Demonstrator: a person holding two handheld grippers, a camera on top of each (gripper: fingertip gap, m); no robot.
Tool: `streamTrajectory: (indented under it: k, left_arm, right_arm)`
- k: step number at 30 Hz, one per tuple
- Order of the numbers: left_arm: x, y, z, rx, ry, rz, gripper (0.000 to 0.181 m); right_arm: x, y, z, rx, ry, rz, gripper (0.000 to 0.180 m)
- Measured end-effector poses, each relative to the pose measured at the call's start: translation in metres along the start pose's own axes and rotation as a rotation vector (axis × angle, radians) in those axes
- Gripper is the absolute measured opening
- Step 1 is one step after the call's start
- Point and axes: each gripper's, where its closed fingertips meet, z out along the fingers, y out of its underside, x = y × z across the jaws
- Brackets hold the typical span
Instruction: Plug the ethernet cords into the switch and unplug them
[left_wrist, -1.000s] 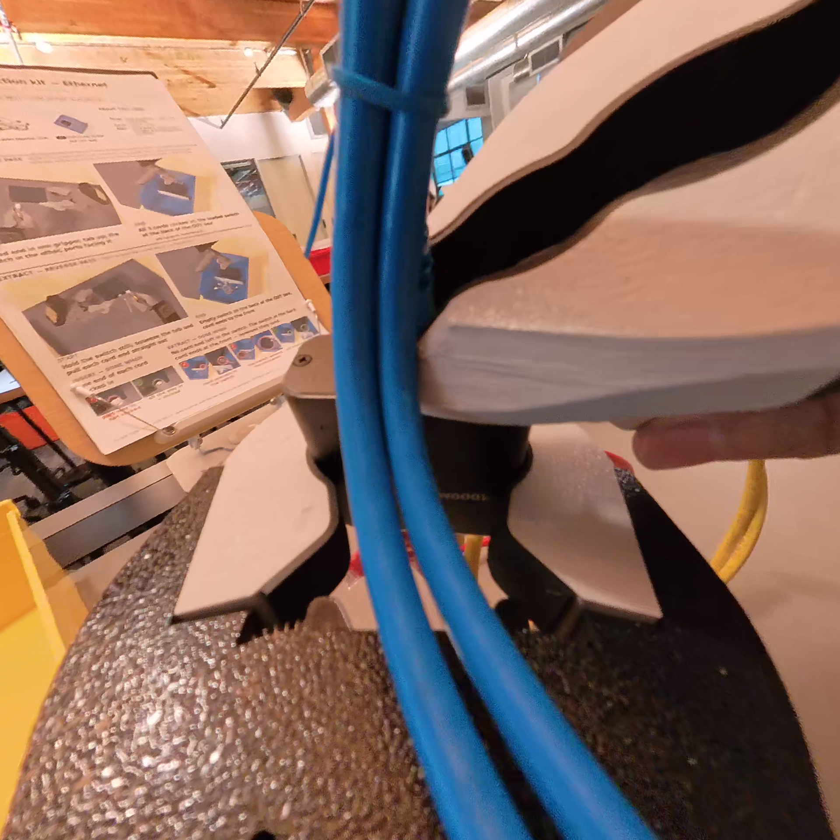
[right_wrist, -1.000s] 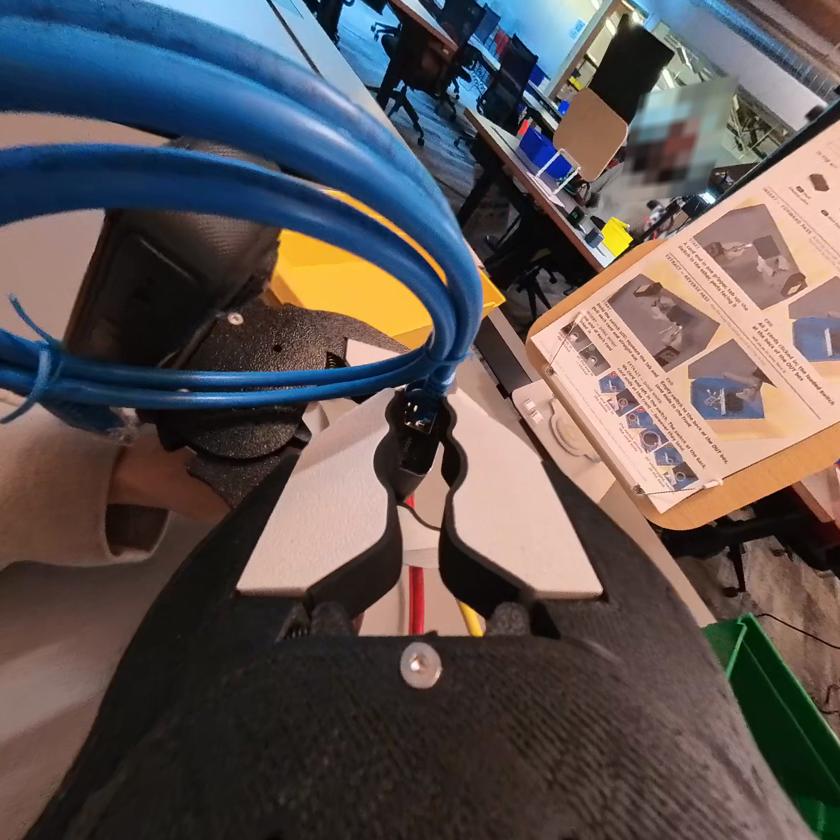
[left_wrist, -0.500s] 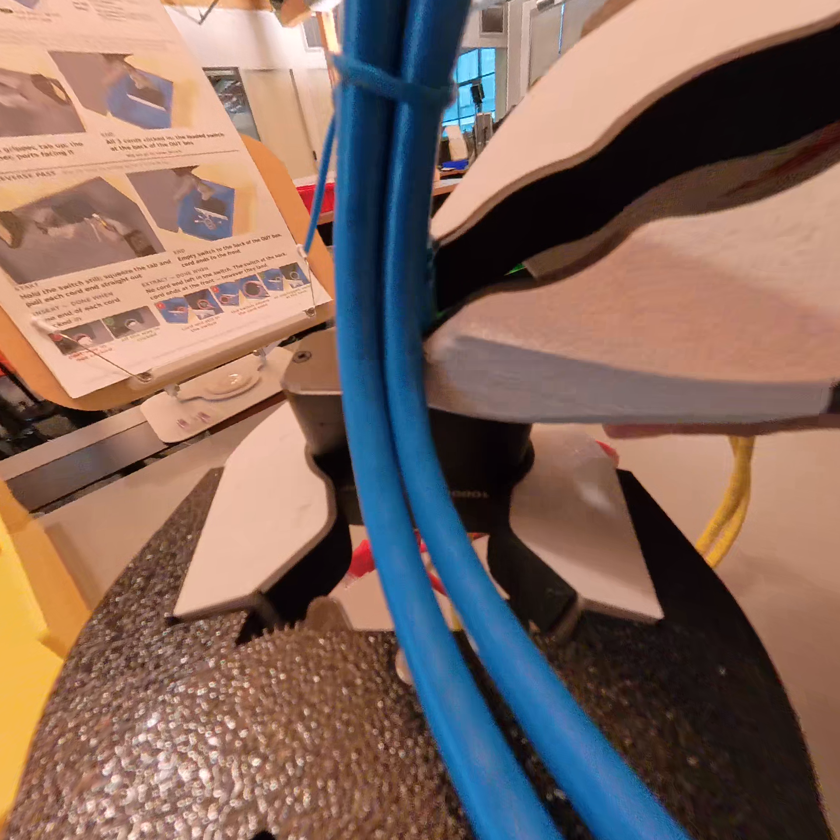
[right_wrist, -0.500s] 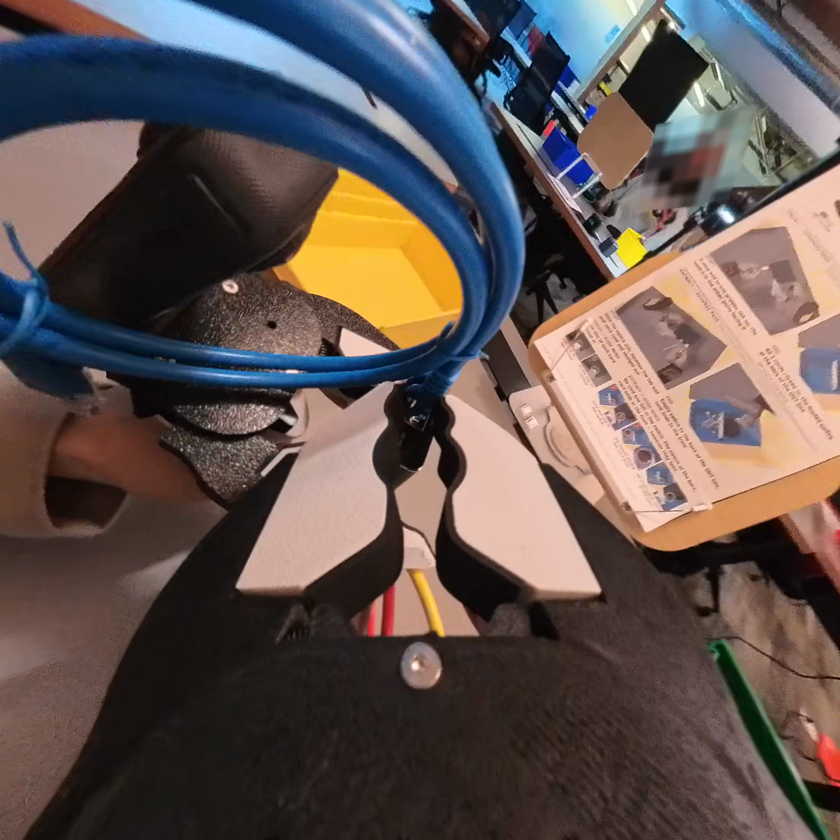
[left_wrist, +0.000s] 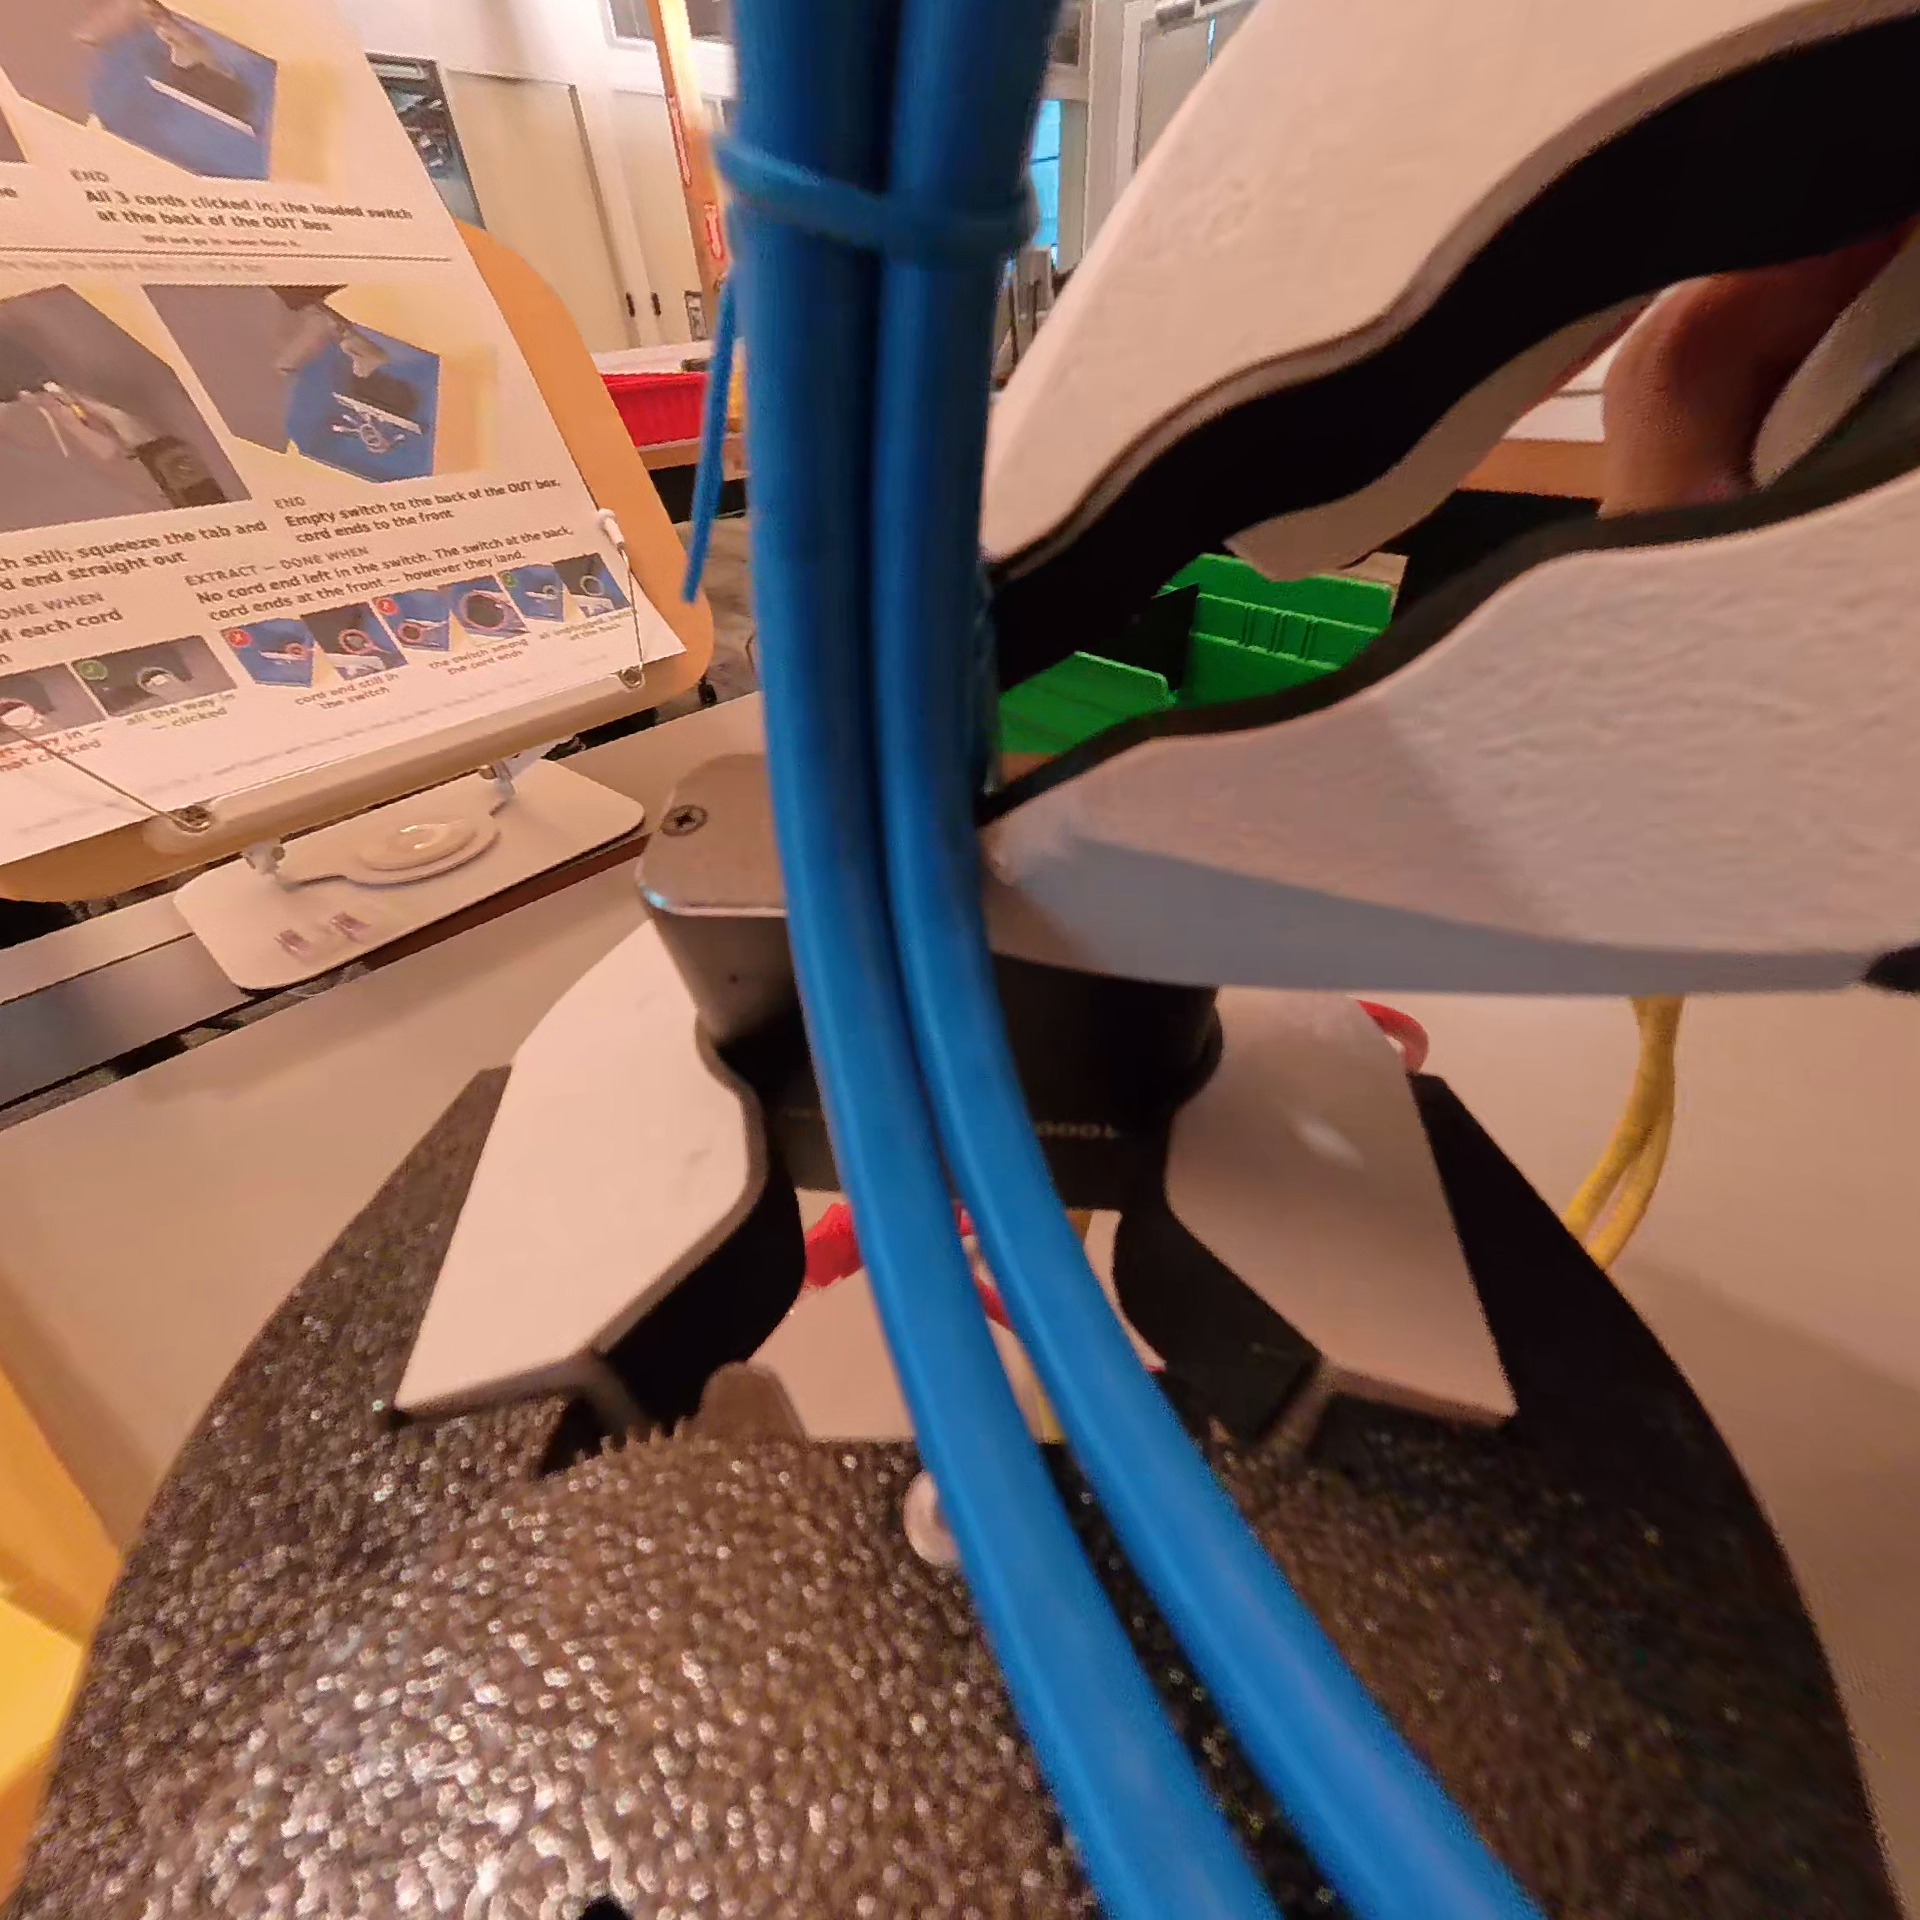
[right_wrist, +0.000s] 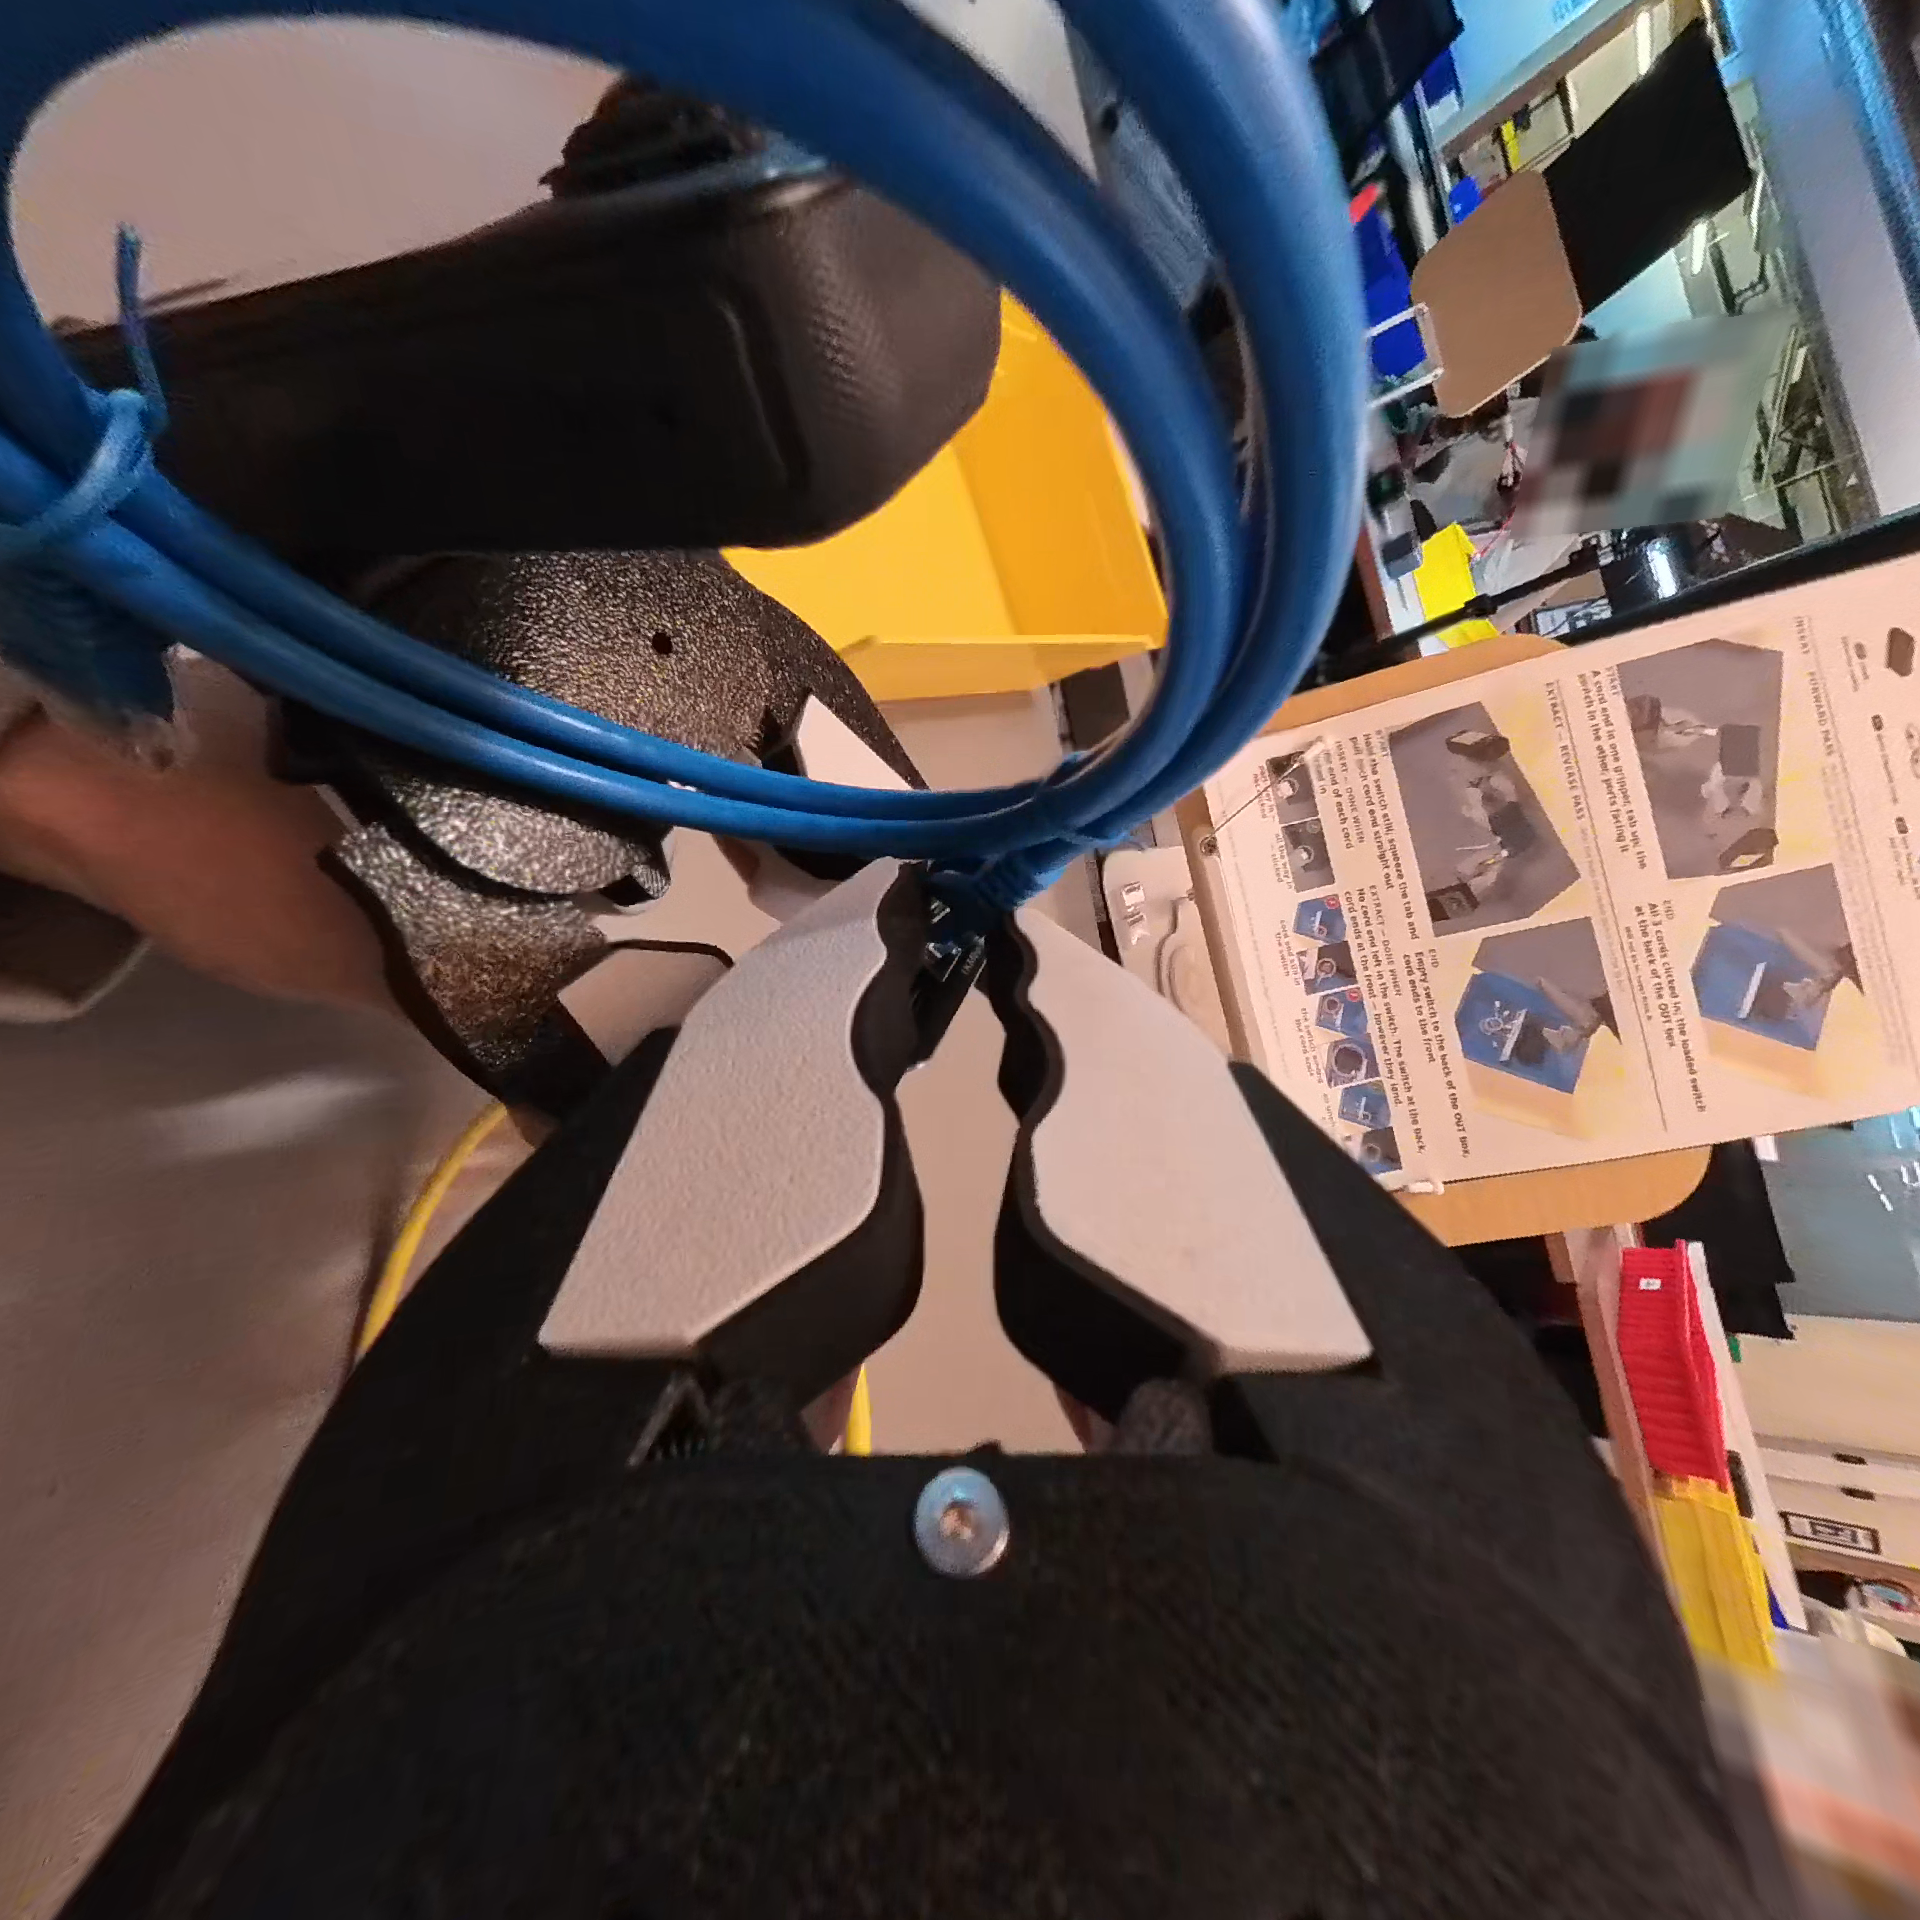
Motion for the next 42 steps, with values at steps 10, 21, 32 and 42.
streamTrajectory:
  k: [10,21,32,42]
  left_arm:
    - [-0.018,0.008,-0.001,-0.019,-0.119,0.068,0.076]
    - [-0.011,0.006,0.001,0.019,-0.04,-0.009,0.076]
    - [-0.011,0.0,-0.001,0.044,-0.034,-0.039,0.076]
    - [-0.03,0.0,-0.008,0.015,-0.209,0.12,0.076]
  right_arm:
    - [-0.003,0.001,0.008,0.057,-0.093,0.152,0.013]
    - [-0.002,0.001,0.009,0.065,-0.08,0.187,0.013]
    - [0.002,-0.003,0.008,0.161,-0.126,0.377,0.012]
    - [0.003,-0.006,0.008,0.316,-0.169,0.681,0.013]
